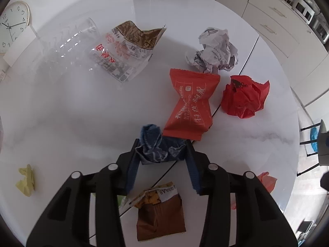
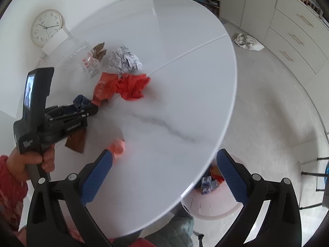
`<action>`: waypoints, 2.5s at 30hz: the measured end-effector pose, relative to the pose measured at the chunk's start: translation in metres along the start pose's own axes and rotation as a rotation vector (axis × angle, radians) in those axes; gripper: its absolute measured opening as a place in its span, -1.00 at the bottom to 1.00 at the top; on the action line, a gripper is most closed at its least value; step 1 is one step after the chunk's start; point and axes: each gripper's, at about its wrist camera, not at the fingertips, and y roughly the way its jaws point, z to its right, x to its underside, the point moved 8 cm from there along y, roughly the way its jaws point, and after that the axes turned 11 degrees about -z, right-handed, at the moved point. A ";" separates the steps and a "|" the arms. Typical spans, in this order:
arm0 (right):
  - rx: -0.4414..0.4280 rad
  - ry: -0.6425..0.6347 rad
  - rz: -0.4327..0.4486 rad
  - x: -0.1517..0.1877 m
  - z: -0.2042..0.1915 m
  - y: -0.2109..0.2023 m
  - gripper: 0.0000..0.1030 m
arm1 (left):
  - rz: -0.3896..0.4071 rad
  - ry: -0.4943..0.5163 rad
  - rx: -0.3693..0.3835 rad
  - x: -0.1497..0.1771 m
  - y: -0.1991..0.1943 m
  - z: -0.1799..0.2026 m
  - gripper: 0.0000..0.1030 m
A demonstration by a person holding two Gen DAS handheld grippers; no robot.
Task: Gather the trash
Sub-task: 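Grasp the red crumpled wrapper with the right gripper, then drop the red wrapper from the right gripper and blue cloth from the left into the bin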
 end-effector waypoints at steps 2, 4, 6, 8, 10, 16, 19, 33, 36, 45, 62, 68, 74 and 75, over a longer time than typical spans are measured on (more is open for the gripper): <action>-0.009 -0.009 -0.001 -0.010 -0.004 0.004 0.95 | 0.005 0.002 0.006 -0.001 0.000 -0.001 -0.23; -0.019 -0.019 0.001 -0.022 -0.008 0.009 0.95 | 0.006 -0.003 0.011 0.001 -0.001 -0.005 -0.24; -0.017 -0.026 0.004 -0.034 -0.011 0.014 0.95 | 0.006 -0.012 0.018 0.002 -0.003 -0.008 -0.24; -0.019 -0.031 0.007 -0.048 -0.016 0.021 0.95 | 0.010 -0.019 0.030 0.003 -0.008 -0.010 -0.25; -0.027 -0.035 0.003 -0.061 -0.021 0.029 0.95 | 0.014 -0.025 0.041 0.005 -0.016 -0.017 -0.25; -0.024 -0.056 -0.017 -0.091 -0.037 0.055 0.95 | 0.034 -0.054 0.074 0.012 -0.038 -0.024 -0.24; -0.019 -0.066 -0.029 -0.098 -0.043 0.066 0.94 | 0.058 -0.071 0.085 0.017 -0.053 -0.030 -0.24; -0.030 -0.072 -0.038 -0.092 -0.039 0.070 -0.05 | 0.084 -0.101 0.076 0.036 -0.087 -0.022 -0.24; -0.037 -0.054 -0.017 -0.083 -0.029 0.054 -0.05 | 0.084 -0.076 0.087 0.039 -0.091 -0.010 -0.24; 0.005 0.008 0.003 -0.002 0.028 0.003 -0.05 | 0.101 0.051 0.133 0.054 -0.108 0.054 -0.24; 0.092 0.201 -0.117 0.130 0.136 0.020 -0.01 | 0.052 0.348 0.192 0.090 -0.108 0.197 -0.24; 0.136 0.222 -0.141 0.149 0.155 0.028 0.60 | 0.012 0.388 0.194 0.097 -0.100 0.224 -0.24; 0.176 0.263 -0.118 0.155 0.179 0.012 0.89 | -0.014 0.410 0.202 0.101 -0.095 0.245 -0.24; 0.175 0.273 -0.117 0.156 0.181 0.009 0.91 | -0.017 0.415 0.204 0.100 -0.094 0.248 -0.24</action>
